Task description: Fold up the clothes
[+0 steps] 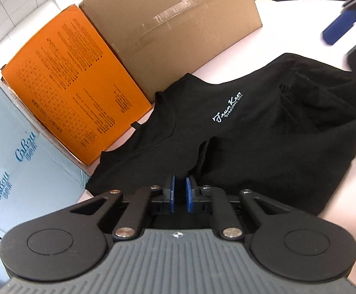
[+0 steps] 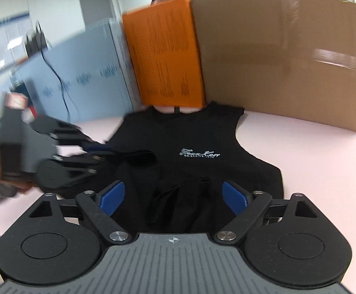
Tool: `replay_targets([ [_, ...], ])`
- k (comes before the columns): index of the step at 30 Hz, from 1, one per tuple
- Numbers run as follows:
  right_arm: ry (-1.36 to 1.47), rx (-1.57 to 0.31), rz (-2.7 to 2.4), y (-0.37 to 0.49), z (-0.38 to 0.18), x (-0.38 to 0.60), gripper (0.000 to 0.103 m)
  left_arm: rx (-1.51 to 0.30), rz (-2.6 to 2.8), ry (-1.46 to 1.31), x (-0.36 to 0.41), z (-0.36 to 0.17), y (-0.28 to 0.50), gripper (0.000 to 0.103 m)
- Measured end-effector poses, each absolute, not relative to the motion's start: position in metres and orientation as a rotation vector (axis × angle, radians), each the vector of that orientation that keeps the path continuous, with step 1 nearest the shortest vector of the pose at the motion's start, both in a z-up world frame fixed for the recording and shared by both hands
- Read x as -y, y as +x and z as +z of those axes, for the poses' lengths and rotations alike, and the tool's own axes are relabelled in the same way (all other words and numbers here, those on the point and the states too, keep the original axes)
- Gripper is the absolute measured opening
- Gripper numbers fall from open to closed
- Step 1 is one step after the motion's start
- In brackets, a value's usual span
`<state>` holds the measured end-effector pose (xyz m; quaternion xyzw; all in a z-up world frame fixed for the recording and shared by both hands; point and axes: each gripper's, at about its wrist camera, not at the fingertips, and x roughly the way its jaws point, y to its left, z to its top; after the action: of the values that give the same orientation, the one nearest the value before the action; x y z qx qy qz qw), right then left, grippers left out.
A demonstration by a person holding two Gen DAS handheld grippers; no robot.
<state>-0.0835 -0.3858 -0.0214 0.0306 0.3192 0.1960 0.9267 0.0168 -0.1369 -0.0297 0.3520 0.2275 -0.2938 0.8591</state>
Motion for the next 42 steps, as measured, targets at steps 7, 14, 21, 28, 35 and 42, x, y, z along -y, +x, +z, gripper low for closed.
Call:
replay_targets([
  [7, 0.086, -0.719, 0.374, -0.058, -0.036, 0.383, 0.007, -0.491, -0.609, 0.714, 0.133, -0.031, 0.016, 0.006],
  [14, 0.098, -0.639, 0.42, -0.085, -0.003, 0.402, 0.005, -0.387, -0.581, 0.644, 0.116, -0.002, -0.005, 0.003],
  [21, 0.122, -0.574, 0.493, -0.134, 0.039, 0.425, 0.005, -0.301, -0.542, 0.545, 0.078, 0.047, -0.055, 0.003],
  [28, 0.063, -0.598, 0.543, -0.194, 0.063, 0.45, 0.005, -0.301, -0.424, 0.515, 0.029, 0.081, -0.128, 0.002],
  [35, 0.04, -0.711, 0.534, -0.247, 0.058, 0.485, 0.005, -0.41, -0.364, 0.519, -0.001, 0.085, -0.209, 0.003],
  [42, -0.006, -0.84, 0.51, -0.273, 0.028, 0.501, 0.005, -0.567, -0.403, 0.445, 0.0, 0.064, -0.259, 0.001],
])
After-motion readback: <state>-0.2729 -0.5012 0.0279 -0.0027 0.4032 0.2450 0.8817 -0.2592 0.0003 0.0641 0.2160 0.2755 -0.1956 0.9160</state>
